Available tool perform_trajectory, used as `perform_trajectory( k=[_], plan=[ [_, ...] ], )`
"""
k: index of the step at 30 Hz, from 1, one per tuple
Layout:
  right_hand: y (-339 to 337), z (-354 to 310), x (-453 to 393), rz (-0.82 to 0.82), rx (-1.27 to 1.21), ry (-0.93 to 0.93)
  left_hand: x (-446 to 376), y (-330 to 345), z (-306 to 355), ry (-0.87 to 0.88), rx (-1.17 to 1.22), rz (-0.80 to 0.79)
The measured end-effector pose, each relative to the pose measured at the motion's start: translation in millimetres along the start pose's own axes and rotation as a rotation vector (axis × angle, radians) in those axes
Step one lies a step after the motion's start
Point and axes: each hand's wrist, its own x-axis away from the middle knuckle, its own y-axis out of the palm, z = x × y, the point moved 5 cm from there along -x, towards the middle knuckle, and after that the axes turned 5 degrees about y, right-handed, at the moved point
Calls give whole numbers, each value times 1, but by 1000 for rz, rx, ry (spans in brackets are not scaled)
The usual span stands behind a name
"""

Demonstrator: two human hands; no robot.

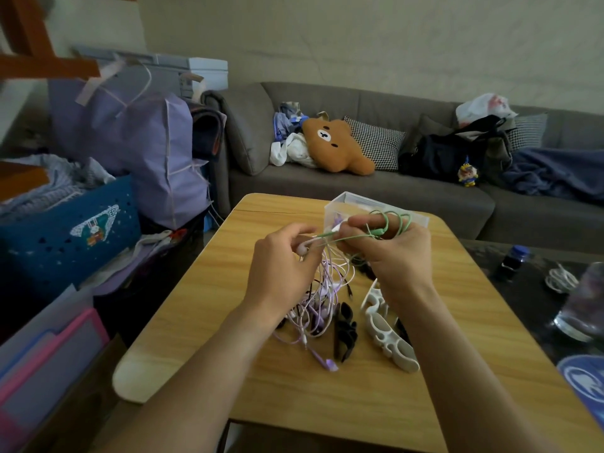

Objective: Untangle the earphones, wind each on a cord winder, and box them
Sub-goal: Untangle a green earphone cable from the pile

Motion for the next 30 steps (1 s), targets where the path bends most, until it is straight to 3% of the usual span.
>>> perform_trajectory(
  k=[7, 11, 15, 19, 23, 30],
  plan=[
    [30, 22, 9, -144, -383, 196, 1, -4, -9, -45, -32, 123],
    [43, 30, 14, -259, -373, 277, 0, -6, -15, -91, 59, 160],
    [32, 31, 10, -198, -305, 350, -4, 1, -14, -197, 275, 18],
    [20, 27, 5, -36, -556, 326, -5, 6, -8, -291, 523, -216],
    [4, 10, -2, 44, -719, 243, 1, 9, -11, -224, 335, -395],
    [-37, 6, -14, 202, -412, 291, -9, -14, -42, -208, -109, -412]
  ],
)
